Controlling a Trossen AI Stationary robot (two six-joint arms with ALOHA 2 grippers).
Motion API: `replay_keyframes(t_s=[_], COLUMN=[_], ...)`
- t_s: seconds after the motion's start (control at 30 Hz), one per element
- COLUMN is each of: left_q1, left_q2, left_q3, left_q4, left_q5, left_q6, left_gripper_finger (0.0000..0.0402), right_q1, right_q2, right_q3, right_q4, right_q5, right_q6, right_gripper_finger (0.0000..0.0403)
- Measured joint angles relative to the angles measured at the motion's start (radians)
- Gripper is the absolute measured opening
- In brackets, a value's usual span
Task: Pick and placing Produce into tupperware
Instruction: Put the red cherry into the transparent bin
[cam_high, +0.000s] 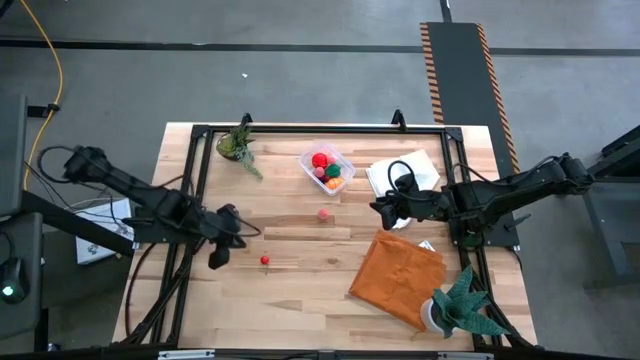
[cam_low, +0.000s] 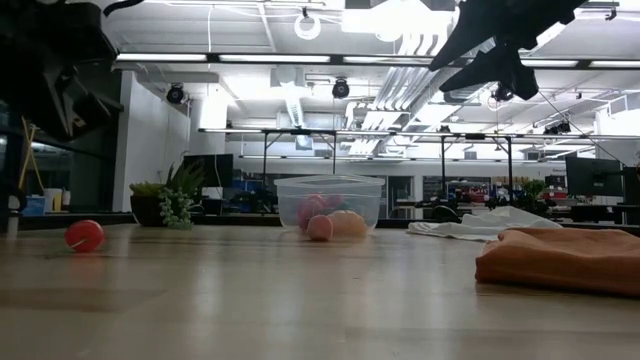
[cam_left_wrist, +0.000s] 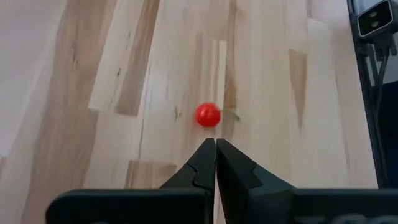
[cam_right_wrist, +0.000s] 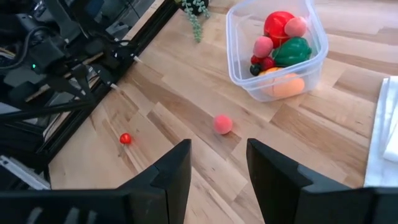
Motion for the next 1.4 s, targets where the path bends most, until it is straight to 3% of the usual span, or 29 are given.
replay_keyframes(t_s=[0.17, 0.47, 0.7, 0.9, 1.17, 1.4], left_q1=[-0.007, -0.007, -0.006, -0.006, -0.006, -0.006], left_q2=[0.092, 0.236, 0.281, 0.283, 0.316, 0.414], left_q3=[0.0, 0.0, 0.0, 0.0, 0.0, 0.0], left_q4=[0.086, 0.106, 0.212, 0.213, 0.213, 0.23], left_q5=[-0.013, -0.008, -0.008, 0.002, 0.012, 0.022], left_q6=[0.019, 0.245, 0.284, 0.414, 0.573, 0.603], left_gripper_finger=[0.0003, 0.0009, 0.0087, 0.0149, 0.0181, 0.0189], right_q1=[0.0, 0.0, 0.001, 0.001, 0.001, 0.001], right_q2=[0.0, 0.0, -0.001, -0.001, -0.001, -0.001], right_q3=[0.0, 0.0, 0.0, 0.0, 0.0, 0.0], right_q4=[0.0, 0.0, 0.0, 0.002, 0.003, 0.006], right_q5=[-0.015, -0.035, -0.041, -0.041, -0.041, -0.04], right_q6=[-0.007, -0.027, -0.027, -0.027, -0.027, -0.026], right_gripper_finger=[0.0144, 0.0144, 0.0144, 0.0144, 0.0144, 0.0144])
